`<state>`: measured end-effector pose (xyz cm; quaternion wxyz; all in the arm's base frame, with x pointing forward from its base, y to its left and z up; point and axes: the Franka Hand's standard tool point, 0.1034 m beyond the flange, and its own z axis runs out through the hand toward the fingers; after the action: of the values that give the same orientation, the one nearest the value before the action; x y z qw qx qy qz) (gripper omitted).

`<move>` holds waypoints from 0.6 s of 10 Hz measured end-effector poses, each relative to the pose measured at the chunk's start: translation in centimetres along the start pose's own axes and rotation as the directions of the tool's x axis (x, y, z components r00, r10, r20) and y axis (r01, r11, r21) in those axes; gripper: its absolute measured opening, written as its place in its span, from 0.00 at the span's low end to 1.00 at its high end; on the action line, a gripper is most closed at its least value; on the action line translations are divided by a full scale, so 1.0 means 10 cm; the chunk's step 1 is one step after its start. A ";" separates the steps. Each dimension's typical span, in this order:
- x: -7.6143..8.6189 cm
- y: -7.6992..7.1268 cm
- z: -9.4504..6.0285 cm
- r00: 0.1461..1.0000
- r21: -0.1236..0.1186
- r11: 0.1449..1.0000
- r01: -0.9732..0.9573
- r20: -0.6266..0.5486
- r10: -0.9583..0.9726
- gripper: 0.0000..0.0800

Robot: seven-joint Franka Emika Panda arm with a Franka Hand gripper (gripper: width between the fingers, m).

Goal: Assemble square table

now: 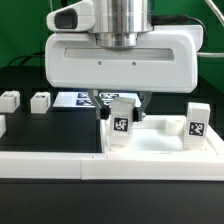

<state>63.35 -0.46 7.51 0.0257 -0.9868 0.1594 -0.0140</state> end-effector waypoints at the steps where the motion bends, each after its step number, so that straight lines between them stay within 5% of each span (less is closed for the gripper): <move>1: 0.00 0.00 0.00 1.000 0.000 1.000 -0.007 0.000 0.007 0.36; 3: 0.00 0.00 0.00 1.000 0.000 1.000 -0.029 -0.003 0.029 0.36; 6: -0.02 0.00 0.01 0.891 0.010 0.891 -0.453 -0.039 0.453 0.36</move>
Offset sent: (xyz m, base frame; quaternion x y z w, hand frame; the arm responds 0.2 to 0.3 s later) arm -0.0189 -0.0123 -0.0085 -0.0685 0.0723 0.1181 0.9880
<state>63.16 -0.41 7.39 0.0253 -0.9219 0.3855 -0.0277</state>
